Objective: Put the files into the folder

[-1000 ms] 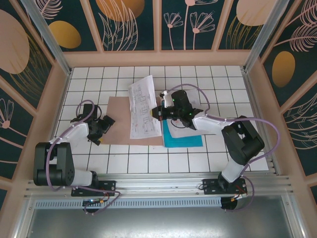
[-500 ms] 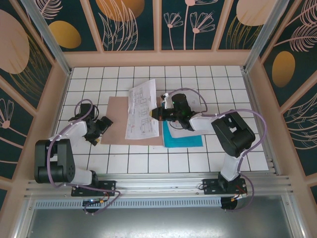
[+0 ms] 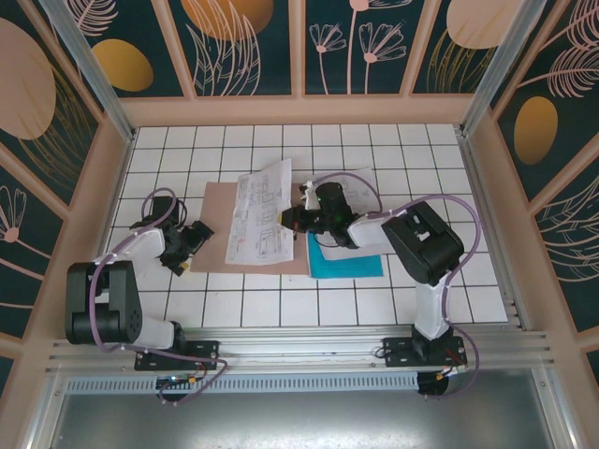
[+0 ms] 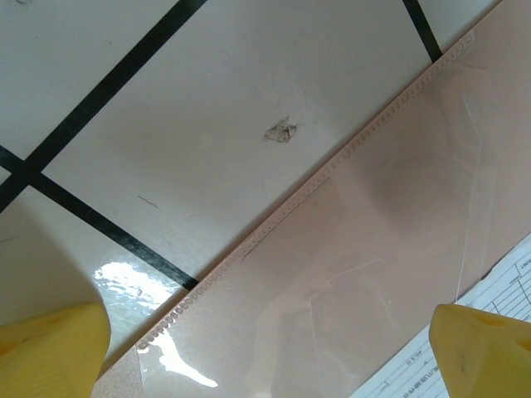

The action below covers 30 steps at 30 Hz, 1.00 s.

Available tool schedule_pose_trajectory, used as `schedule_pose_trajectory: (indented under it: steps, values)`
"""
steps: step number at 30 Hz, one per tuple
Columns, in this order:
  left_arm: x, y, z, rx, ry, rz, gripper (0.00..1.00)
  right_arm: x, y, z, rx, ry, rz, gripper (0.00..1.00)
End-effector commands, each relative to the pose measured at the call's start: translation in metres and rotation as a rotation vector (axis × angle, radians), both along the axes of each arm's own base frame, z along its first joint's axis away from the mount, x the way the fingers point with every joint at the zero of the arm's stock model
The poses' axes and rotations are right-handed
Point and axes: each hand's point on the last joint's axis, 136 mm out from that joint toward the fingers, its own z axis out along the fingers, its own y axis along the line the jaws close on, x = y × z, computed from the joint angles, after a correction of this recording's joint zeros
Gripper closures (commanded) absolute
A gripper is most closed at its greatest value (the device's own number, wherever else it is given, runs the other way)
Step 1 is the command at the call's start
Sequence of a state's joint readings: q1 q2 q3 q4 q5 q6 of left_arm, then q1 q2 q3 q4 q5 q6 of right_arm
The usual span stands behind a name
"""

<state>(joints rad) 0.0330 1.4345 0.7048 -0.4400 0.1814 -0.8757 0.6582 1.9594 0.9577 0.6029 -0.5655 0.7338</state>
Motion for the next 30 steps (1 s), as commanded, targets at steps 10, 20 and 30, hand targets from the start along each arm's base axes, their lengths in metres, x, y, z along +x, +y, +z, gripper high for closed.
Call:
schedule_pose_trajectory:
  steps: [10, 20, 30]
  values:
    - [-0.008, -0.014, -0.012, -0.089, 0.006, -0.009, 0.01, 0.013, 0.033, 0.004, 0.048, -0.006, -0.025, 1.00]
    - [-0.007, -0.018, -0.013, -0.116, 0.004, -0.009, 0.01, 0.009, 0.048, -0.006, 0.070, 0.032, -0.016, 1.00]
    - [-0.007, -0.020, -0.014, -0.128, 0.003, -0.007, 0.01, 0.006, 0.059, -0.014, 0.056, 0.061, -0.023, 1.00]
